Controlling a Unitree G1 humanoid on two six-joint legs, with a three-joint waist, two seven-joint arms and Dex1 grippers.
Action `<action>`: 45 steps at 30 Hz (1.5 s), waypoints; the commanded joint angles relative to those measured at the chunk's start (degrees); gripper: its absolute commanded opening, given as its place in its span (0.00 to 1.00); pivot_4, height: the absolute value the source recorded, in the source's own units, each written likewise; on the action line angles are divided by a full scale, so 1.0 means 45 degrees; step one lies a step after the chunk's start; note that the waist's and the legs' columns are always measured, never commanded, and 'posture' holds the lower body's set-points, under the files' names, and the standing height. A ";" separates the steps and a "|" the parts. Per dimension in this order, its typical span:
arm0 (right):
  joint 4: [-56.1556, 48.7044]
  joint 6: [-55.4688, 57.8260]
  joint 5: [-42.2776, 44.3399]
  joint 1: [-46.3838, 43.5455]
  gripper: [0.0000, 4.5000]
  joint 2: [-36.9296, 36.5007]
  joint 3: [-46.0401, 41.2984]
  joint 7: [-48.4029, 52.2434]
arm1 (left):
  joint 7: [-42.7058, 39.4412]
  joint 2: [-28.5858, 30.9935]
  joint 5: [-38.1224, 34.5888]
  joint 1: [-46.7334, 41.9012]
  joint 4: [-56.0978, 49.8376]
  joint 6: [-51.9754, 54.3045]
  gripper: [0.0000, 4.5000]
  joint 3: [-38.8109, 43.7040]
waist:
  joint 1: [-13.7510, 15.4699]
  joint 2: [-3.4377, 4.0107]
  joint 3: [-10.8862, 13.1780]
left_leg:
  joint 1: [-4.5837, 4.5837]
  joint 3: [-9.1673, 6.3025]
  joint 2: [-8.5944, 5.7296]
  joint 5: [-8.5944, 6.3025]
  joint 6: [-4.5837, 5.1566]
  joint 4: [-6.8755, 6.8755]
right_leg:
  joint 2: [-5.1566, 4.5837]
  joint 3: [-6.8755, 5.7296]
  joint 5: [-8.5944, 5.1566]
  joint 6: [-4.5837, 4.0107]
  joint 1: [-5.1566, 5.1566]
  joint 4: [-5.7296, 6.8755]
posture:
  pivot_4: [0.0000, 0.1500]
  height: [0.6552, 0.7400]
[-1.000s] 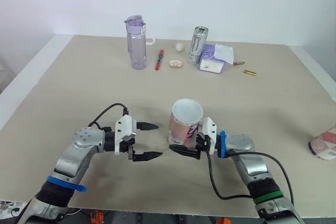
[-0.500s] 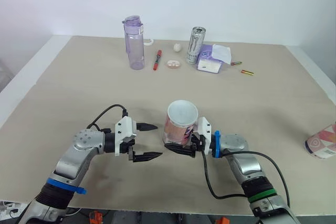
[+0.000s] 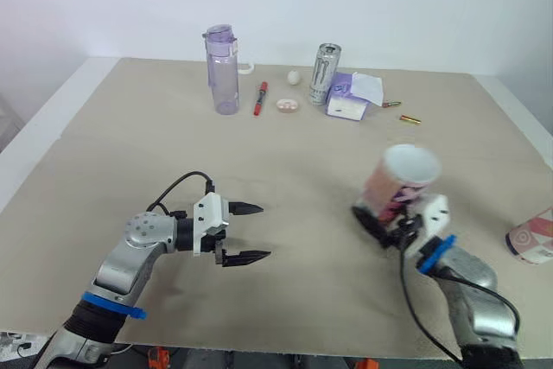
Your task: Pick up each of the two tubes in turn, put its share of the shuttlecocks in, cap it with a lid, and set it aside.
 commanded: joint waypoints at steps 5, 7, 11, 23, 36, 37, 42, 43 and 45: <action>0.1377 -0.0174 -0.0035 -0.0730 0.75 0.0217 -0.2166 -0.3405 | 0.0169 -0.0296 0.0055 -0.0206 -0.0214 -0.0110 1.00 -0.0146 | -0.0012 0.0013 -0.0005 | 0.0030 0.0002 0.0008 0.0002 0.0003 0.0004 | 0.0010 0.0006 0.0001 0.0029 0.0009 0.0000 | 1.00 1.00; 0.1897 -0.0140 0.0059 -0.1005 0.75 0.0205 -0.2261 -0.3621 | 0.0180 -0.0303 0.0052 -0.0224 -0.0237 -0.0096 1.00 -0.0172 | -0.0020 0.0020 -0.0006 | 0.0036 0.0008 0.0007 0.0003 0.0005 0.0003 | 0.0010 0.0014 0.0001 0.0030 0.0011 0.0000 | 1.00 1.00; 0.3078 -0.0277 0.0177 -0.1468 0.75 0.0130 -0.2376 -0.3924 | 0.0279 -0.0329 0.0069 -0.0302 -0.0220 -0.0105 1.00 -0.0176 | -0.0041 0.0034 -0.0011 | 0.0043 0.0021 0.0007 0.0003 0.0005 0.0000 | 0.0014 0.0033 0.0000 0.0031 0.0013 0.0000 | 1.00 1.00; 0.3011 0.0273 0.0263 -0.1248 0.99 -0.0087 -0.1961 -0.3392 | 0.0307 -0.0379 0.0111 -0.0433 -0.0085 -0.0124 1.00 -0.0246 | -0.0042 0.0033 -0.0012 | 0.0064 0.0009 0.0002 0.0003 0.0006 0.0000 | 0.0031 0.0062 -0.0007 0.0046 0.0050 -0.0001 | 1.00 1.00; -0.0429 0.2039 0.0739 0.1068 0.99 0.0051 -0.1999 -0.3647 | 0.0245 -0.0467 0.0232 -0.0489 0.0091 -0.0172 1.00 -0.0336 | -0.0019 0.0033 -0.0014 | 0.0066 0.0003 0.0011 -0.0001 0.0006 -0.0012 | 0.0040 0.0061 -0.0038 0.0061 0.0053 -0.0001 | 1.00 1.00; -0.0662 0.2154 0.0783 0.1247 0.99 0.0048 -0.2021 -0.3665 | 0.0238 -0.0479 0.0235 -0.0513 0.0128 -0.0181 1.00 -0.0340 | -0.0019 0.0033 -0.0014 | 0.0067 0.0003 0.0012 -0.0001 0.0006 -0.0012 | 0.0040 0.0061 -0.0037 0.0060 0.0053 -0.0001 | 1.00 1.00; -0.2230 0.2480 0.0906 0.2942 0.99 0.0025 -0.1997 -0.3264 | 0.0210 -0.0577 0.0216 -0.0639 0.0343 -0.0181 1.00 -0.0375 | -0.0006 0.0035 -0.0015 | 0.0068 0.0005 0.0016 -0.0003 0.0003 -0.0014 | 0.0039 0.0060 -0.0041 0.0058 0.0050 -0.0002 | 1.00 1.00; -0.2486 0.2394 0.0832 0.3357 0.99 -0.0064 -0.1894 -0.3013 | 0.0216 -0.0589 0.0203 -0.0642 0.0383 -0.0177 1.00 -0.0363 | -0.0003 0.0041 -0.0018 | 0.0065 0.0008 0.0015 -0.0004 0.0002 -0.0013 | 0.0038 0.0061 -0.0041 0.0057 0.0048 -0.0002 | 1.00 1.00; -0.2921 0.1919 0.0643 0.4123 0.99 -0.0390 -0.1676 -0.2186 | 0.0294 -0.0602 0.0235 -0.0657 0.0495 -0.0199 1.00 -0.0306 | 0.0002 0.0043 -0.0020 | 0.0066 0.0004 0.0010 -0.0005 0.0000 -0.0019 | 0.0030 0.0058 -0.0052 0.0063 0.0049 -0.0001 | 1.00 1.00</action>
